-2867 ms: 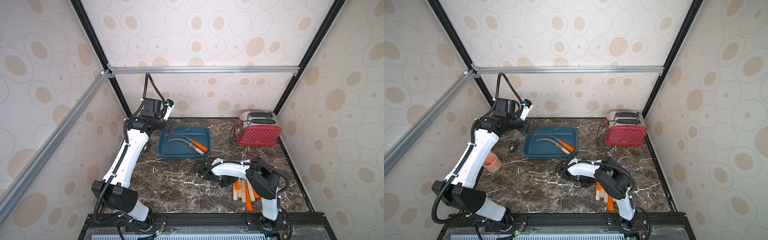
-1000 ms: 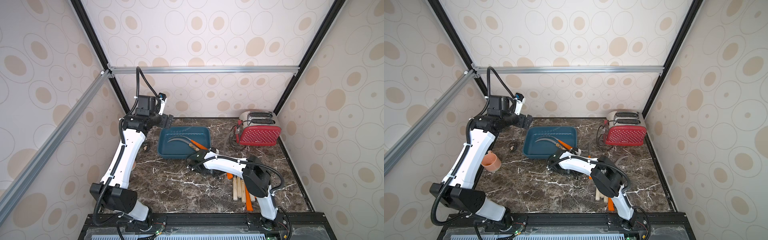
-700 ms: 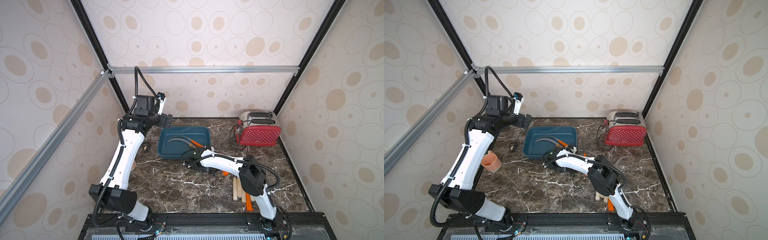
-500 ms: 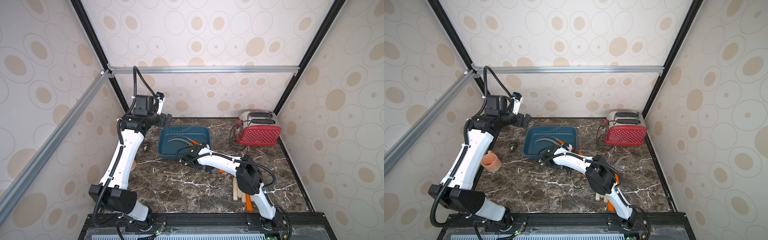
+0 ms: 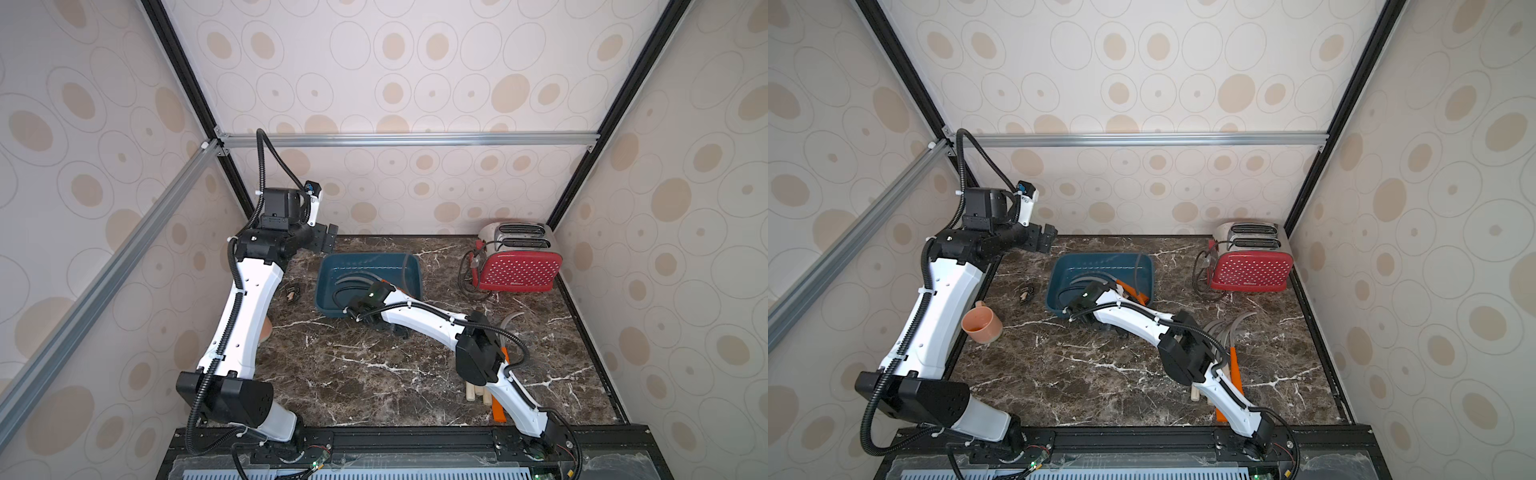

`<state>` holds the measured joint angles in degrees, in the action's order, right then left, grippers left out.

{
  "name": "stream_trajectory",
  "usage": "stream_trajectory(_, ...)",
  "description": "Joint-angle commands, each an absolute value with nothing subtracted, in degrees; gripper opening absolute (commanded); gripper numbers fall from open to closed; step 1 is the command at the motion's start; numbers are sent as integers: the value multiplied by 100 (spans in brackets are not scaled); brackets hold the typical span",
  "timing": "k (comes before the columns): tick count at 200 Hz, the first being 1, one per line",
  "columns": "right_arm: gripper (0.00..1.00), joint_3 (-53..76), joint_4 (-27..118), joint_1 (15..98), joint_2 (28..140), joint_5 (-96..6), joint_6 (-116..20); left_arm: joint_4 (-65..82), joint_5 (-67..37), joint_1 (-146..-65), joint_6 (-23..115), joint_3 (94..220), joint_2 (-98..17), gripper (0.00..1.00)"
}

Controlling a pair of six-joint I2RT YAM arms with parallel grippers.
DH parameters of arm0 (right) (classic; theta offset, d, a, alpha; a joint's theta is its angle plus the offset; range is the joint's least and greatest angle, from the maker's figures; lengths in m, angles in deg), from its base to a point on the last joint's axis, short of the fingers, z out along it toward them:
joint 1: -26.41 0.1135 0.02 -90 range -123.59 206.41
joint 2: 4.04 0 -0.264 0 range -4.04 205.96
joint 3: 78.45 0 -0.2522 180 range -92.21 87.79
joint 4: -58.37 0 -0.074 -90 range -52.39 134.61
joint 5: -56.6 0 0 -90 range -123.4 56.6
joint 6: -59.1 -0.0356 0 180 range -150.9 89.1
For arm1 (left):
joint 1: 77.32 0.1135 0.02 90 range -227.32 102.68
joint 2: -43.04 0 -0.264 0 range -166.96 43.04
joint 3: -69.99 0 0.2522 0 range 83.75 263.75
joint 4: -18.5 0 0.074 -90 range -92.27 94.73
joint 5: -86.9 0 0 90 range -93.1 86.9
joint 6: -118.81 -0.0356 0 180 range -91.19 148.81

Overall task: Put small sickles into storage boxes
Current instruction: Place the sickle in the storage box.

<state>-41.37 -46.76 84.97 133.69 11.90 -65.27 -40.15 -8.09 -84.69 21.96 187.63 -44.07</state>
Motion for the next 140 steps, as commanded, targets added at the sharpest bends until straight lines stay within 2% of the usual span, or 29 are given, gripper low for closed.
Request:
stream_trajectory(1, 8, -4652, -4729, 8569, 13586, 1369, -6053, -3983, -776, -8425, 2264, 19010, -4316, 99)
stream_trajectory(140, 9, -5239, -3081, 8570, 14081, 1437, -4189, -3983, -688, -8399, 2292, 18959, -4301, 99)
